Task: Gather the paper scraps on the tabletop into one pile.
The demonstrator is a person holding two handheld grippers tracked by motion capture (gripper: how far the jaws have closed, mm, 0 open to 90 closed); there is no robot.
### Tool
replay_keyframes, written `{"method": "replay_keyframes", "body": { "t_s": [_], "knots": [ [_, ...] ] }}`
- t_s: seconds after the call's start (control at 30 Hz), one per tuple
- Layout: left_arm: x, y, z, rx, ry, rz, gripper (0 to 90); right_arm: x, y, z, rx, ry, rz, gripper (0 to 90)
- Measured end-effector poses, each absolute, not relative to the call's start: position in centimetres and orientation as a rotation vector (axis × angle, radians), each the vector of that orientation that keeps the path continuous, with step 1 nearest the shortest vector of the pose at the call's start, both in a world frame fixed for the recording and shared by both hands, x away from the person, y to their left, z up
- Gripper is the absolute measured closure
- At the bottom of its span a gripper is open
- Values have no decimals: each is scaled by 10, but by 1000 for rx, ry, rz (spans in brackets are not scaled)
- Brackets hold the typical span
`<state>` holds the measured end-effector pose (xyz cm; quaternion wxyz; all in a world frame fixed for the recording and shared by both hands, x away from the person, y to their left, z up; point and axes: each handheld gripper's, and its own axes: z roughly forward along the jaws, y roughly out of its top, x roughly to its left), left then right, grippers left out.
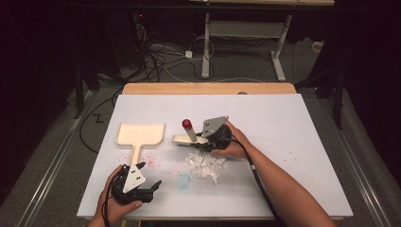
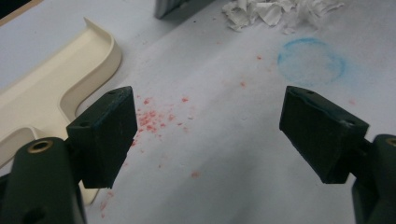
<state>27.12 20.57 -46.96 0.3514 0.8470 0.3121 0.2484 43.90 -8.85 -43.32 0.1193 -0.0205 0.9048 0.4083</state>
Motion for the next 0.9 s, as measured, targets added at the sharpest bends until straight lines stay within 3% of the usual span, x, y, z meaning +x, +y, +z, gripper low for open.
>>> {"method": "replay_keyframes", "body": {
  "t_s": [0.47, 0.73, 0.9],
  "knots": [
    [272, 201, -471, 2219, 793, 635, 184, 405, -136, -426, -149, 2635, 1256, 674],
    [272, 200, -471, 2224, 791, 640, 184, 402, -157, -409, 216, 2431, 1220, 675],
    [271, 198, -470, 2233, 782, 643, 184, 380, -173, -399, 533, 2331, 1122, 675]
  ]
}}
